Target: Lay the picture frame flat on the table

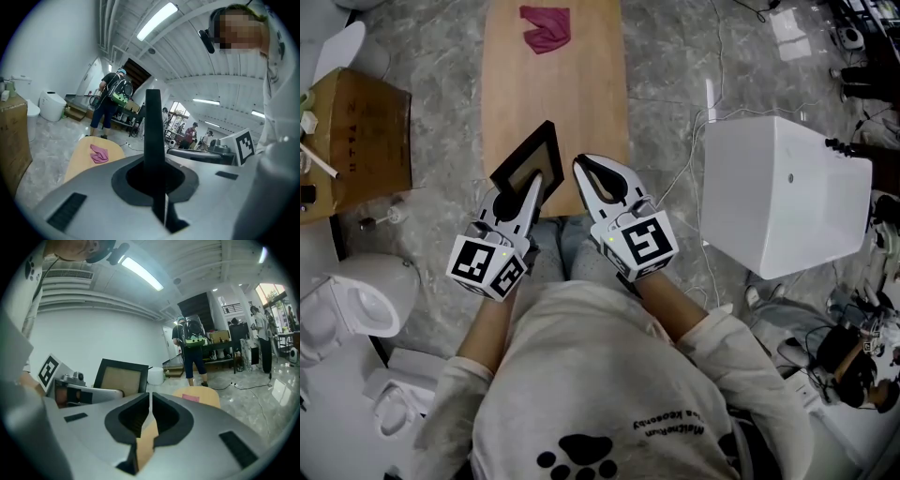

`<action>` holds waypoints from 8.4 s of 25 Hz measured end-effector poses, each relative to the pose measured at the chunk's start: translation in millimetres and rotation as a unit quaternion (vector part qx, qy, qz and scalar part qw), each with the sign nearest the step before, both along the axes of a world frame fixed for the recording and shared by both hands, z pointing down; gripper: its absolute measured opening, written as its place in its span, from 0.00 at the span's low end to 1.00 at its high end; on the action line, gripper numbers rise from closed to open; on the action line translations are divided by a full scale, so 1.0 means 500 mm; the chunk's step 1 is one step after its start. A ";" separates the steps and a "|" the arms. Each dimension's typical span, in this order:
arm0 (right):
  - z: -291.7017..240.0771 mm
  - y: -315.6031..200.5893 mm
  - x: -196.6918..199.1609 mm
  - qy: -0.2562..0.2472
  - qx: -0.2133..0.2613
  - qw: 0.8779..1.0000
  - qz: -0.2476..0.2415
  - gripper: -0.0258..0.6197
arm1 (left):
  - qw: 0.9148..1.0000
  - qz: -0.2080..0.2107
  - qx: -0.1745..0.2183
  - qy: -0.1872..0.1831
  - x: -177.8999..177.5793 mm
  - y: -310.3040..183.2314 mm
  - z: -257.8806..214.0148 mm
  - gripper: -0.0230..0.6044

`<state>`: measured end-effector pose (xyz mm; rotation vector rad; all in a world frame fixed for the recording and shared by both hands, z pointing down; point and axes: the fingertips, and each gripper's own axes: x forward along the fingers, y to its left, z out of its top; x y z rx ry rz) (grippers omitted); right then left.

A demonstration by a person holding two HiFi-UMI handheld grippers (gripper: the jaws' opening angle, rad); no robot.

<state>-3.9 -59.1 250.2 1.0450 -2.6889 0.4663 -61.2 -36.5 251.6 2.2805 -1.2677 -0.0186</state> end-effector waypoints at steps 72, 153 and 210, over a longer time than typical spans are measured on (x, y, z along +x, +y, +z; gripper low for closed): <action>0.583 0.044 0.040 0.062 -0.241 0.968 0.029 0.14 | 0.975 0.155 -0.151 0.044 0.084 0.018 0.560 0.09; 0.841 0.040 0.072 0.175 -0.378 0.900 0.123 0.14 | 0.915 0.028 -0.355 -0.189 0.002 0.026 0.845 0.18; 0.759 0.009 0.076 0.199 -0.337 0.911 0.133 0.24 | 0.923 0.031 -0.340 -0.176 -0.002 0.016 0.779 0.33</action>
